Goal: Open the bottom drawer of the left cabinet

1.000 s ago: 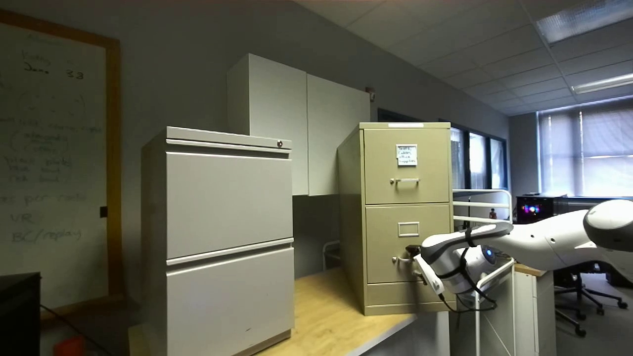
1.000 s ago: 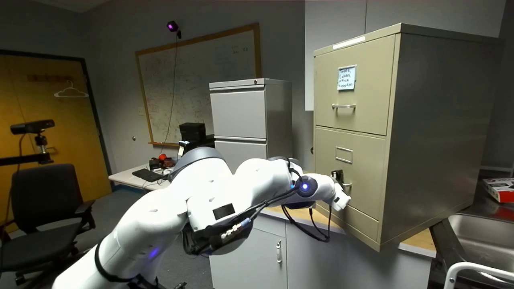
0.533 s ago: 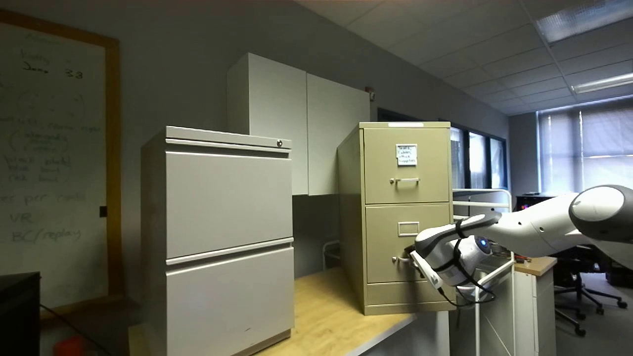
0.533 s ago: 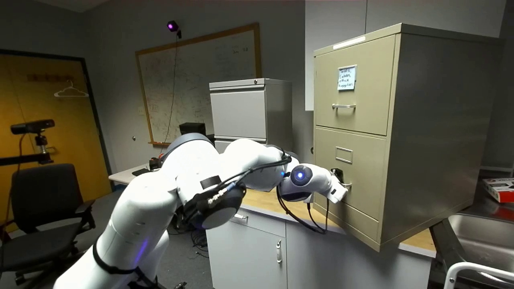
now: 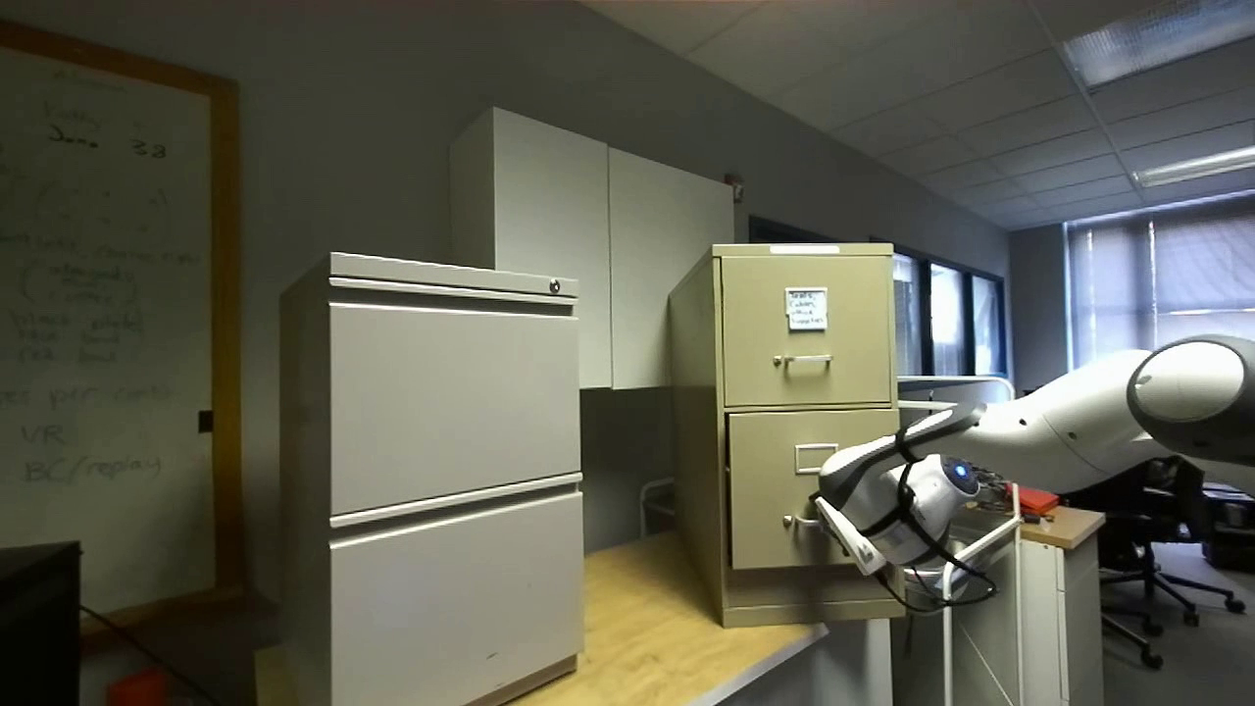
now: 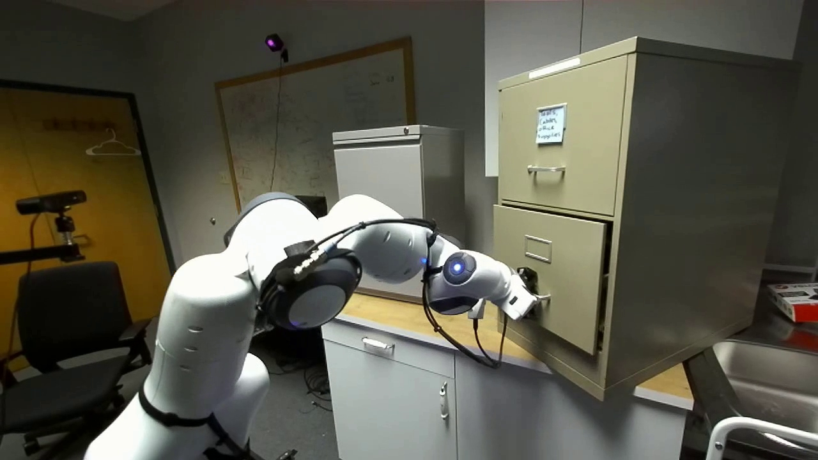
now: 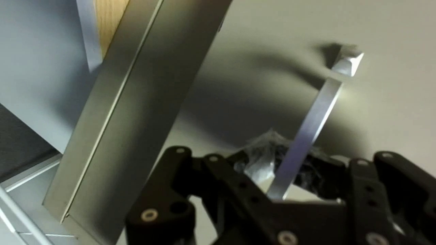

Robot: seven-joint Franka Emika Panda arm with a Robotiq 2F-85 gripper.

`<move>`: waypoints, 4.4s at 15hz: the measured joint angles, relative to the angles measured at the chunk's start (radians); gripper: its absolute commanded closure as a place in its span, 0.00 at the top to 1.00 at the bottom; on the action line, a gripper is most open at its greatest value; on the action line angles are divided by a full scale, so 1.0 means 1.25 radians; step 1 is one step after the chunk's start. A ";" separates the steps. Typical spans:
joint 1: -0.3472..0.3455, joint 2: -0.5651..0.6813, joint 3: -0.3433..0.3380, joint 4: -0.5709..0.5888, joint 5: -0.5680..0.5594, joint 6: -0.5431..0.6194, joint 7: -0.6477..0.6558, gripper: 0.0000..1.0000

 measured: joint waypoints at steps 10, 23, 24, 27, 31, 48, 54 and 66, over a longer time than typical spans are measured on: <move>-0.280 0.124 0.283 -0.207 0.076 0.060 0.060 0.01; -0.613 0.223 0.670 -0.302 0.284 0.089 0.069 0.01; -0.630 0.224 0.693 -0.304 0.303 0.092 0.065 0.01; -0.679 0.225 0.757 -0.307 0.360 0.096 0.045 0.01; -0.855 0.231 0.935 -0.331 0.384 0.081 0.050 0.01; -1.305 0.181 1.435 -0.409 0.576 0.075 -0.042 0.30; -1.328 0.167 1.472 -0.400 0.700 0.065 -0.155 0.44; -1.899 0.181 2.039 -0.410 0.949 0.035 -0.323 1.00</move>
